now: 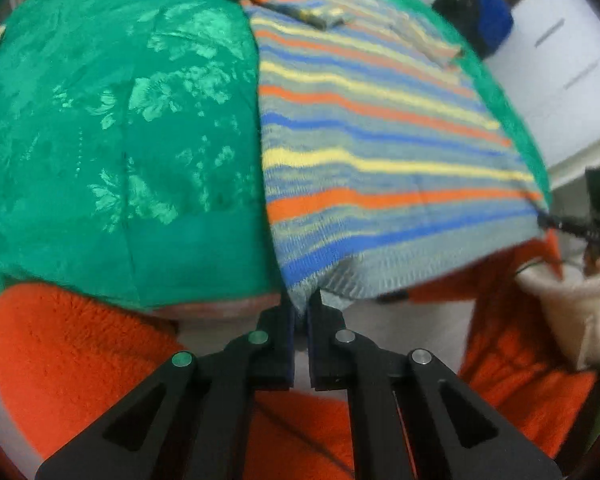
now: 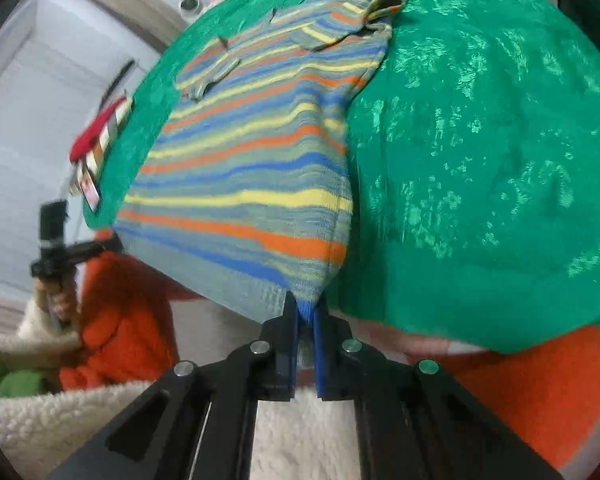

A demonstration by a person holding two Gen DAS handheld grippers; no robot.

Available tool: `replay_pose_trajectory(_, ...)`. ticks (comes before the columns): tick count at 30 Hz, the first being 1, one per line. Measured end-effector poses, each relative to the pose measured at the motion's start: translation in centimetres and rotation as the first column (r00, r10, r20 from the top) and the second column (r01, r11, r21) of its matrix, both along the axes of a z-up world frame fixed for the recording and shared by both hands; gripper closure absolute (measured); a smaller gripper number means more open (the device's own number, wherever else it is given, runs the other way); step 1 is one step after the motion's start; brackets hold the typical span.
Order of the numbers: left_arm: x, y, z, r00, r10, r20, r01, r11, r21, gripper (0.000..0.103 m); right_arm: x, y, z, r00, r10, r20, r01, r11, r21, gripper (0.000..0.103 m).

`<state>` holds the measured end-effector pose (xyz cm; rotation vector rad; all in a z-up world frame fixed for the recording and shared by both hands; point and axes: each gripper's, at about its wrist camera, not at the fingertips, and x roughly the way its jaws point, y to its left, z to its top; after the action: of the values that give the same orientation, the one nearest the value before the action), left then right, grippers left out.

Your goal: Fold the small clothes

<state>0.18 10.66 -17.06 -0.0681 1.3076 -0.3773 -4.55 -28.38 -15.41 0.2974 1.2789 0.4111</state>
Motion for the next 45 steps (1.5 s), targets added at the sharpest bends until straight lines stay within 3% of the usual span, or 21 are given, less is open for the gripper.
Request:
replay_pose_trajectory(4, 1.0, -2.3, -3.2, 0.998, -0.01, -0.056, 0.018, 0.99, 0.141, 0.101, 1.2, 1.0, -5.9, 0.989, -0.033, -0.146, 0.024, 0.998, -0.065, 0.097)
replay_pose_trajectory(8, 1.3, -2.8, -5.0, 0.997, 0.007, -0.074, 0.009, 0.978, 0.211, 0.101, 1.9, 0.8, -8.7, 0.975, -0.118, -0.187, 0.108, 0.992, -0.067, 0.097)
replay_pose_trajectory(14, 1.6, -3.0, -6.0, 0.994, 0.055, -0.09, -0.033, 0.973, 0.229, 0.097, 1.7, 0.6, -8.7, 0.972, -0.146, -0.187, 0.135, 0.988, -0.07, 0.096)
replay_pose_trajectory(15, 1.2, -3.1, -5.5, 0.996, 0.053, -0.076, -0.033, 0.969, 0.245, 0.095, 1.5, 0.7, -8.6, 0.972, -0.145, -0.184, 0.134, 0.988, -0.075, 0.094)
replay_pose_trajectory(17, -0.1, -2.8, -3.9, 0.999, 0.036, -0.04, -0.025, 0.964, 0.264, 0.094, 0.7, 0.4, -7.4, 0.975, -0.136, -0.174, 0.122, 0.988, -0.093, 0.077)
replay_pose_trajectory(18, -0.7, -2.6, -3.0, 0.999, 0.032, -0.024, -0.025, 0.966, 0.258, 0.091, 0.2, 0.0, -6.5, 0.978, -0.127, -0.164, 0.11, 0.988, -0.111, 0.069)
replay_pose_trajectory(19, -1.3, -2.1, -1.6, 0.999, 0.032, 0.005, -0.033, 0.969, 0.245, 0.089, -0.5, -0.5, -4.8, 0.984, -0.116, -0.132, 0.098, 0.986, -0.136, 0.067)
replay_pose_trajectory(21, -1.5, -1.5, 0.6, 0.996, 0.049, 0.072, -0.065, 0.97, 0.233, 0.069, -0.9, -1.4, -2.4, 0.992, -0.11, -0.063, 0.096, 0.975, -0.202, 0.066)
replay_pose_trajectory(24, 0.0, -0.8, 3.9, 0.962, 0.121, 0.246, -0.174, 0.963, 0.206, 0.047, 1.6, -1.5, 3.3, 0.987, -0.036, 0.154, 0.094, 0.916, -0.391, 0.061)
replay_pose_trajectory(26, 1.6, 0.3, 4.4, 0.921, 0.196, 0.336, -0.26, 0.953, 0.158, 0.039, 4.4, -0.6, 5.3, 0.969, 0.034, 0.246, 0.075, 0.905, -0.42, 0.055)
replay_pose_trajectory(28, 3.2, 0.0, 4.2, 0.869, 0.282, 0.406, -0.348, 0.932, 0.098, 0.036, 8.8, 1.6, 6.5, 0.937, 0.118, 0.329, 0.022, 0.919, -0.393, 0.055)
replay_pose_trajectory(30, 5.2, -0.4, 2.9, 0.835, 0.355, 0.421, -0.423, 0.903, 0.075, 0.036, 13.8, 5.2, 5.8, 0.913, 0.202, 0.353, -0.06, 0.926, -0.373, 0.055)
replay_pose_trajectory(32, 5.5, -0.1, 1.9, 0.82, 0.388, 0.421, -0.452, 0.89, 0.06, 0.036, 17.8, 7.6, 4.3, 0.903, 0.234, 0.361, -0.087, 0.921, -0.379, 0.055)
replay_pose_trajectory(36, 5.2, 0.6, -0.5, 0.825, 0.377, 0.42, -0.458, 0.882, 0.108, 0.036, 25.1, 11.7, -0.8, 0.92, 0.246, 0.306, -0.108, 0.908, -0.406, 0.056)
replay_pose_trajectory(38, 4.7, 1.9, -1.6, 0.832, 0.375, 0.408, -0.471, 0.866, 0.165, 0.036, 27.3, 10.6, -2.9, 0.949, 0.164, 0.269, -0.061, 0.934, -0.353, 0.062)
replay_pose_trajectory(39, 4.6, 2.7, -1.5, 0.828, 0.4, 0.393, -0.489, 0.858, 0.157, 0.036, 27.7, 10.1, -2.7, 0.953, 0.117, 0.278, -0.021, 0.945, -0.326, 0.091)
replay_pose_trajectory(40, 4.2, 3.3, -1.3, 0.816, 0.435, 0.381, -0.508, 0.854, 0.111, 0.036, 27.8, 8.3, -1.9, 0.959, 0.045, 0.279, 0.042, 0.954, -0.298, 0.1)
replay_pose_trajectory(42, 4.0, 4.1, -1.0, 0.795, 0.479, 0.372, -0.533, 0.845, 0.05, 0.036, 27.1, 3.4, 0.6, 0.941, -0.083, 0.328, 0.174, 0.95, -0.258, 0.1)
replay_pose_trajectory(44, 4.3, 4.1, -1.2, 0.796, 0.482, 0.367, -0.534, 0.844, 0.049, 0.036, 26.1, -1.4, 3.0, 0.91, -0.177, 0.375, 0.289, 0.919, -0.269, 0.1)
replay_pose_trajectory(45, 4.4, 4.0, -1.3, 0.799, 0.478, 0.365, -0.531, 0.846, 0.053, 0.036, 25.2, -5.4, 4.6, 0.88, -0.25, 0.405, 0.379, 0.882, -0.278, 0.1)
